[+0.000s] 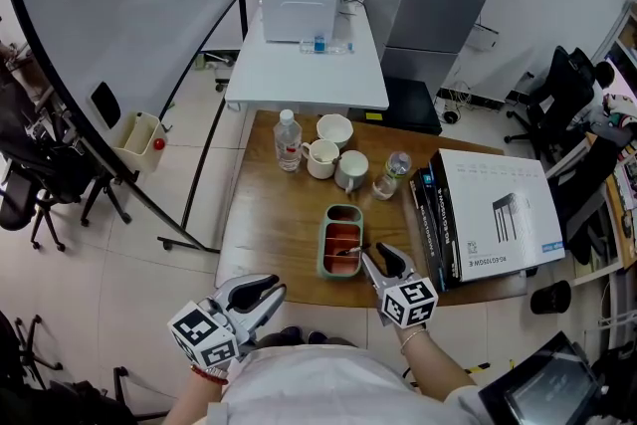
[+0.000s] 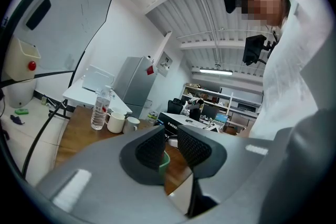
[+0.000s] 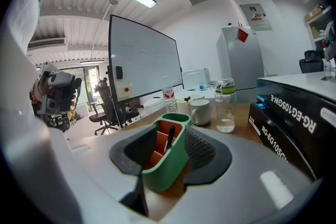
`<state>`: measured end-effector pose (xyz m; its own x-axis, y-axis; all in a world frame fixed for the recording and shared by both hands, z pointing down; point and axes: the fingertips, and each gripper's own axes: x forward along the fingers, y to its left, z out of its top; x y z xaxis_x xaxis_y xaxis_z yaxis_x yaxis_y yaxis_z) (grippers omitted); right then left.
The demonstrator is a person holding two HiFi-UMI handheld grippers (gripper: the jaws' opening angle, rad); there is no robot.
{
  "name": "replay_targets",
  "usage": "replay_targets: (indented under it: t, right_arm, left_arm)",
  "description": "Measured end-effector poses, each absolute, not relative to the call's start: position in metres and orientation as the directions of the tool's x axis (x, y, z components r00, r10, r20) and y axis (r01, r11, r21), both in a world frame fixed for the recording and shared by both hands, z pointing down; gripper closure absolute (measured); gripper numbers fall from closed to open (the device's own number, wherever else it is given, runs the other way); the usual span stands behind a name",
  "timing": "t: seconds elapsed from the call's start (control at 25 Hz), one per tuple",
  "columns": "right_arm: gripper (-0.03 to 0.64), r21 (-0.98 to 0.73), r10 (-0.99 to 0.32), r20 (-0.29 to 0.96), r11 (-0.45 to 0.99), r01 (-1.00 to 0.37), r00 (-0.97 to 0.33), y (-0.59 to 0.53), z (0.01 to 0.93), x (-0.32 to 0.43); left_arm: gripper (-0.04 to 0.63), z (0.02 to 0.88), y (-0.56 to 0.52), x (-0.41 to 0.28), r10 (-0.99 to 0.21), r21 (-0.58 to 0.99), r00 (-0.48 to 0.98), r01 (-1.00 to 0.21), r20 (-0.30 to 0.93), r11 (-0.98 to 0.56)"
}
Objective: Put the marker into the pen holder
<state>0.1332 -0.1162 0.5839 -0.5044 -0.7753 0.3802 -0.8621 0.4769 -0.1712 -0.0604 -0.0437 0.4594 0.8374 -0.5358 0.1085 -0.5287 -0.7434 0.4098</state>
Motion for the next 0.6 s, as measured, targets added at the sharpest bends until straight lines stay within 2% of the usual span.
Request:
replay_targets:
  t: [0.48,0.6]
  right_arm:
    - [0.489,-0.222,-0.776,0.388,0.444,-0.868,-0.496,-0.136,0.589,0.132]
    - [0.523,-0.246,-0.78,0.382,0.43,-0.868,-0.495,-0.142,0.588,0.136]
  left_arm:
    - [0.518,0.458,-0.04,-0.062,-0.543,0.405,0.832,-0.537,0.113,-0.74]
    - [0.518,0.457,-0.039,-0.064,-0.554,0.401,0.825,-0.548,0.114,-0.734]
